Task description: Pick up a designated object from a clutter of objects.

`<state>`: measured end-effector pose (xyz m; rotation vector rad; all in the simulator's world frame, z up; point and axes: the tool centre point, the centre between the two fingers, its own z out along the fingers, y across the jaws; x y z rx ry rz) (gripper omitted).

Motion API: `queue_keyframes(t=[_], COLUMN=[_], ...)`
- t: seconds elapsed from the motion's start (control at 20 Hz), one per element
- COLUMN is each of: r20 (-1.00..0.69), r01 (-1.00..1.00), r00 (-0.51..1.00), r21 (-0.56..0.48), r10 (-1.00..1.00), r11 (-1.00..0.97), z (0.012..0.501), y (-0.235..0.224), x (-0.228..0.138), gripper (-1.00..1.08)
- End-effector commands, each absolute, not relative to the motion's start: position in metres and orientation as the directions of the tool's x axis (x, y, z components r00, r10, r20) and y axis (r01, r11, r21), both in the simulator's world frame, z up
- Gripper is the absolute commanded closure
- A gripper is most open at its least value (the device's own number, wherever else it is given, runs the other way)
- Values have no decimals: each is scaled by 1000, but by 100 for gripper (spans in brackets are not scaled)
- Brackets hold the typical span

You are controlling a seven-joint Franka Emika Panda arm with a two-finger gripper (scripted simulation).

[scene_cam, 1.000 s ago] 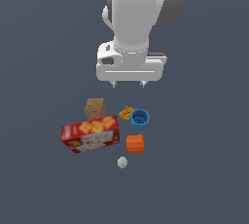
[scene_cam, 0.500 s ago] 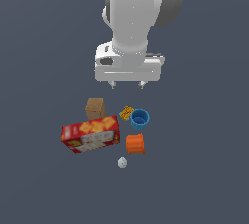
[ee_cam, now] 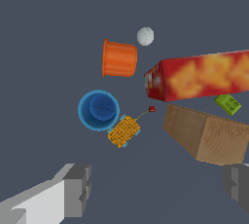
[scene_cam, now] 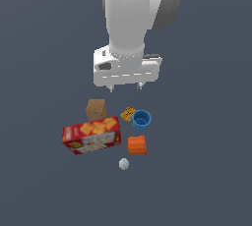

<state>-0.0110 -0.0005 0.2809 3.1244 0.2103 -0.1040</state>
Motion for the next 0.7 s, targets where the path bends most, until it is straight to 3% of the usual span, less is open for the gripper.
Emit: queue_keyframes(t=[0.0, 0.65], r20=[-65, -50], r01=[176, 436], r00=[982, 898], r21=[1, -14], r10=[175, 437], r11=[-984, -900], z=[278, 260], y=[-5, -32], x=[-10, -8], gripper=[-92, -92])
